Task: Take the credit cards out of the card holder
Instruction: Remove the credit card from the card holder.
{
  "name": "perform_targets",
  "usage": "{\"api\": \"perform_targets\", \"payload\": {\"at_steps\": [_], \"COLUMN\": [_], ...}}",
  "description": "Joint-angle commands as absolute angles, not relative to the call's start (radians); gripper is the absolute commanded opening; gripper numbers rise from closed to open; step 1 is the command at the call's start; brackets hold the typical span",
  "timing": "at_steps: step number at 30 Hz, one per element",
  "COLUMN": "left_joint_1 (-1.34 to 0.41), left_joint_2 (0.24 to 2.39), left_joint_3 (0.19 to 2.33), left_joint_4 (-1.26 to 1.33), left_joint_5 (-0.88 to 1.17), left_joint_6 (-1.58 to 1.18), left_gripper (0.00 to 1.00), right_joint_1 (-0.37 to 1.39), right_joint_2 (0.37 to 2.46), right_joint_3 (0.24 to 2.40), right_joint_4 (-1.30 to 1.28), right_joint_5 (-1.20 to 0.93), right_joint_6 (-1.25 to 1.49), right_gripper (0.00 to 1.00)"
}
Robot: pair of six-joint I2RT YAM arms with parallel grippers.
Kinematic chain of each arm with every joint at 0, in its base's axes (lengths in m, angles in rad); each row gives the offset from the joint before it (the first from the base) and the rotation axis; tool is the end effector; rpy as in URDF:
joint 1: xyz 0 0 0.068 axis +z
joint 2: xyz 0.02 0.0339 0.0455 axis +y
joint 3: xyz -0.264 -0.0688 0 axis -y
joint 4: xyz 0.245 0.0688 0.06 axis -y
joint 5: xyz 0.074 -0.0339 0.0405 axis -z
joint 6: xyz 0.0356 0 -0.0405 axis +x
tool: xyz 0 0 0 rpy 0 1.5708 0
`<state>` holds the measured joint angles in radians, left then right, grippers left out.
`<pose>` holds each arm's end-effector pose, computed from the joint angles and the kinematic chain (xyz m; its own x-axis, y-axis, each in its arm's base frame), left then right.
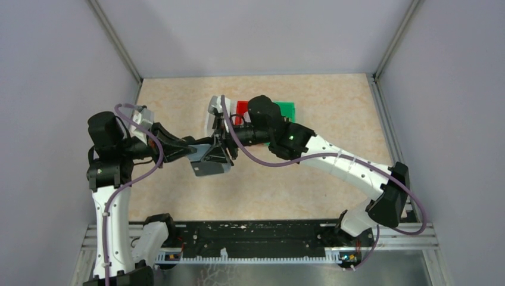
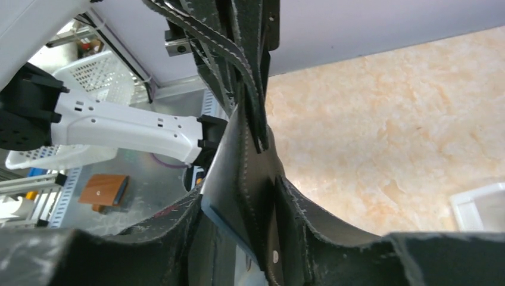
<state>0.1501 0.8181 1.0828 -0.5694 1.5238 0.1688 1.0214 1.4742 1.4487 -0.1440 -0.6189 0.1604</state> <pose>0.1363 -0.0153 0.4055 -0.1353 -0.0125 -0.9907 0.9717 0.1938 -0.1352 0.1612 0.3029 0.4126 -0.2456 -0.1520 -0.9574 -0.9664 -0.0386 0.2540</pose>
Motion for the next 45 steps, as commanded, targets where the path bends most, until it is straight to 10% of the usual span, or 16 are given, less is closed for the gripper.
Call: {"api": "perform_targets", "payload": {"at_steps": [1,3,6,8,23,45], "left_joint_1": [0.146,0.144,0.145,0.145,0.145,0.133], "left_joint_2": [0.811,0.809,0.801,0.787,0.669,0.564], "left_joint_3": [1.095,1.094,1.088,1.076,0.697,0.742], "left_joint_4": [-0.554,-0.549,-0.542,-0.51,0.752,0.886], "left_joint_5": [1.632,1.623,1.601,1.56,1.259,1.144], "left_joint_6": [0.141,0.131,0.094,0.038,-1.257,-1.336], "left_gripper": [0.0,0.12,0.79,0.99,0.99,0.99], "right_joint_1": [1.028,1.028,1.021,1.012,0.943,0.987], "right_joint_2": [1.483,1.491,1.467,1.429,1.299,1.501], "right_joint_3": [1.554,1.576,1.544,1.473,1.115,1.219], "right_joint_4": [-0.216,-0.208,-0.075,0.098,1.0,1.384], "right_joint_5": [-0.576,-0.532,-0.498,-0.507,-0.383,-0.252], "right_joint_6": [0.083,0.11,0.212,0.308,0.945,1.325], "right_gripper": [0.31,0.02,0.0,0.0,0.0,0.0]}}
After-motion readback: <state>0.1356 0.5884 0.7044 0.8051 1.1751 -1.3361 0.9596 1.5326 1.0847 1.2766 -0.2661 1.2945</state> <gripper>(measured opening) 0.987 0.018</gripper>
